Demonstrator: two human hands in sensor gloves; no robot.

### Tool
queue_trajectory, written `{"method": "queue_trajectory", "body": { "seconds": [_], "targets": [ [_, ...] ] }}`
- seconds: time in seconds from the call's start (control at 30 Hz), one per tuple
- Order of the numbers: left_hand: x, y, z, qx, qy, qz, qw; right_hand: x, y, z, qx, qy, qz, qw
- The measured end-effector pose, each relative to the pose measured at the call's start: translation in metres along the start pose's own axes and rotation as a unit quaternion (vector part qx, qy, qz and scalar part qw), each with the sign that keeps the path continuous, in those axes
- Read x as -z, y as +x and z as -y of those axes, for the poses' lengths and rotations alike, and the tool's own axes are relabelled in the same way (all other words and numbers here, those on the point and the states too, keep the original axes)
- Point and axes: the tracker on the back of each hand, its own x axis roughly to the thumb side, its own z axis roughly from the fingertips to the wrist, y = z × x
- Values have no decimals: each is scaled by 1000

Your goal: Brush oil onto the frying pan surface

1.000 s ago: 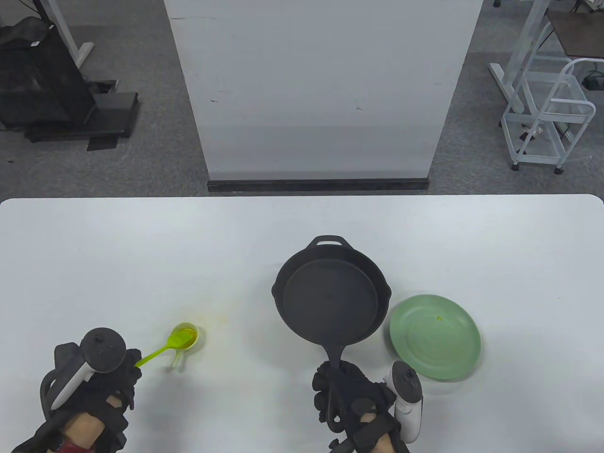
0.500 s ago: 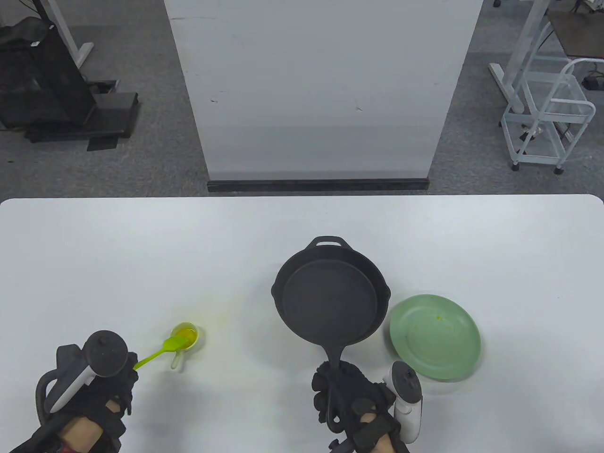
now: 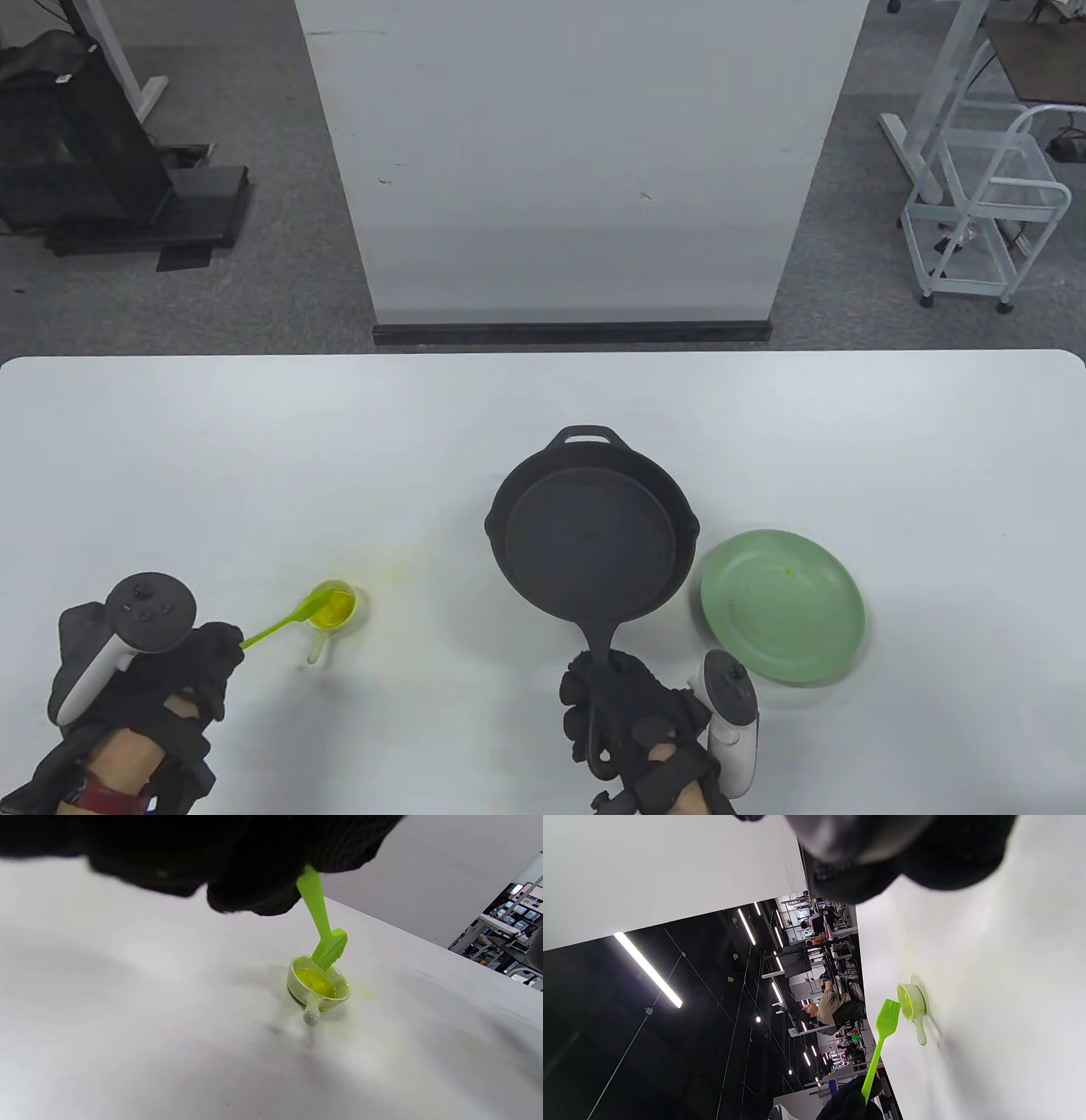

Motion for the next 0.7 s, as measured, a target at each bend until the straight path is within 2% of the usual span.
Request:
{"method": "queue_trajectory", "body": {
  "seconds": [0.17, 0.27, 0.53, 0.7],
  "targets": [
    [16, -19, 2, -97, -65, -31, 993, 0, 0, 1, 2, -2, 0, 1000],
    [21, -29, 5, -115, -88, -45, 988, 0, 1, 1, 2, -1, -1, 1000],
    [20, -36, -1, -107, -95, -69, 987, 0, 1, 0, 3, -1, 0, 1000],
    [16, -33, -5, -92, -75, -71, 990, 0, 1, 0, 2, 1, -1, 1000]
  ]
}}
